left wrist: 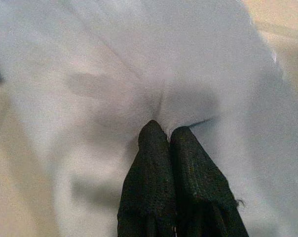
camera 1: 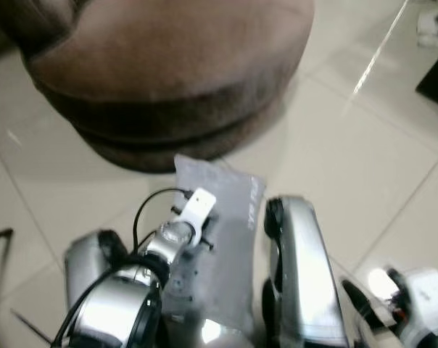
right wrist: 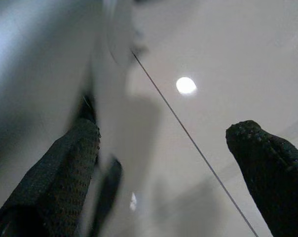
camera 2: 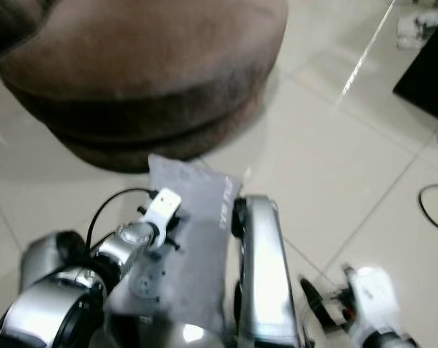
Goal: Move the pillow to the sofa from floor
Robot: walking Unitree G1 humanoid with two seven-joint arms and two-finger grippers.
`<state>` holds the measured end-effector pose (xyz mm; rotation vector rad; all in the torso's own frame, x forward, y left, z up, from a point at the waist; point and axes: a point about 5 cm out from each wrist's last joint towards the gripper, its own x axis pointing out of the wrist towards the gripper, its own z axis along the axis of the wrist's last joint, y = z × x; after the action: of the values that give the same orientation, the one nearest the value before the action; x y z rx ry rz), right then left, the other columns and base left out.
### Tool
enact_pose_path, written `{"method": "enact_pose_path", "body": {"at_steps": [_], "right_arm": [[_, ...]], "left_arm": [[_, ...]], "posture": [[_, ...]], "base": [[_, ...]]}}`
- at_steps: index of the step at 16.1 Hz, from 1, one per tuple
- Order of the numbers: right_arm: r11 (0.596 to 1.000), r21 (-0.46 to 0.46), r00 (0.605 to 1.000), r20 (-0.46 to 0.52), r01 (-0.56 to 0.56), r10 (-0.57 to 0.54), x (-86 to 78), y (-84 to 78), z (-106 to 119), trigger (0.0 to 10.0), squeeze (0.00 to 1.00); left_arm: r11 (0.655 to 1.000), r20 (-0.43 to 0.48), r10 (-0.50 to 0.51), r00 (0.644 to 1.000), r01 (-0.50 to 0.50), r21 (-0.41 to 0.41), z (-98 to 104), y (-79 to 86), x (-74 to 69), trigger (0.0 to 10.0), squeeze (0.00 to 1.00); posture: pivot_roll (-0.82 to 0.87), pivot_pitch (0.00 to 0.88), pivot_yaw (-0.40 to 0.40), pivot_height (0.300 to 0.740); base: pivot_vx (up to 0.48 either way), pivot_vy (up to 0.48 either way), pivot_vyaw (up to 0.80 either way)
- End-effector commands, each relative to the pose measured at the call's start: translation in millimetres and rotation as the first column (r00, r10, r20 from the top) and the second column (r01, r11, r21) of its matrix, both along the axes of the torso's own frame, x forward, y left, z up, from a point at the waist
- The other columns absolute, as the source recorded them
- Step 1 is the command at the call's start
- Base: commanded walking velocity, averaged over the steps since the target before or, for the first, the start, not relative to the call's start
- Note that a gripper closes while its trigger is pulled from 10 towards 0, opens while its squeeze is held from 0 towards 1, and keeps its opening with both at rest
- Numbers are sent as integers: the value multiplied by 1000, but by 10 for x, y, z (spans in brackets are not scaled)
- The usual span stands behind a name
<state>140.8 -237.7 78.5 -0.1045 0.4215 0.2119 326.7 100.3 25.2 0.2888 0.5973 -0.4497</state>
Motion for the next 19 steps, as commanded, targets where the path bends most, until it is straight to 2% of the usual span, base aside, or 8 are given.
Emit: {"method": "enact_pose_path", "body": {"at_steps": [1,2,3,7,9,12,15,19], "right_arm": [[1000,-13,1000,-12,1,-1,28,23,-82,10000,0],[1000,-12,1000,-8,-2,2,71,41,-108,10000,0],[1000,4,1000,21,-10,10,240,127,-165,10000,0],[999,40,997,73,-28,25,527,308,-231,10000,0],[998,53,996,82,-27,22,681,409,-276,10000,0],[997,71,995,99,-28,21,930,604,-326,10000,0],[997,68,991,130,-36,27,1115,724,-330,10000,0],[998,59,988,154,-37,28,1295,786,-316,10000,0]], "left_arm": [[998,30,35,999,-34,-50,67,26,53,0,0],[997,40,46,998,-44,-64,95,31,75,0,0],[994,92,52,994,-42,-103,227,10,166,0,0],[985,202,48,978,-12,-175,532,-13,345,0,0],[974,223,76,972,-24,-226,621,-2,392,0,0],[971,257,63,964,1,-240,700,-33,417,0,0],[927,250,118,961,-16,-374,849,-127,467,0,0],[891,278,178,944,-35,-453,989,-173,485,0,0]], "posture": [[-437,48,62,306],[-437,48,62,306],[-408,0,90,306],[-369,0,131,306],[-349,0,154,306],[-311,0,178,306],[-285,0,189,306],[-272,0,185,306]], "base": [[0,0,0],[0,0,0],[0,0,0],[0,0,0],[0,0,0],[0,0,0],[0,0,0],[0,0,0]]}}
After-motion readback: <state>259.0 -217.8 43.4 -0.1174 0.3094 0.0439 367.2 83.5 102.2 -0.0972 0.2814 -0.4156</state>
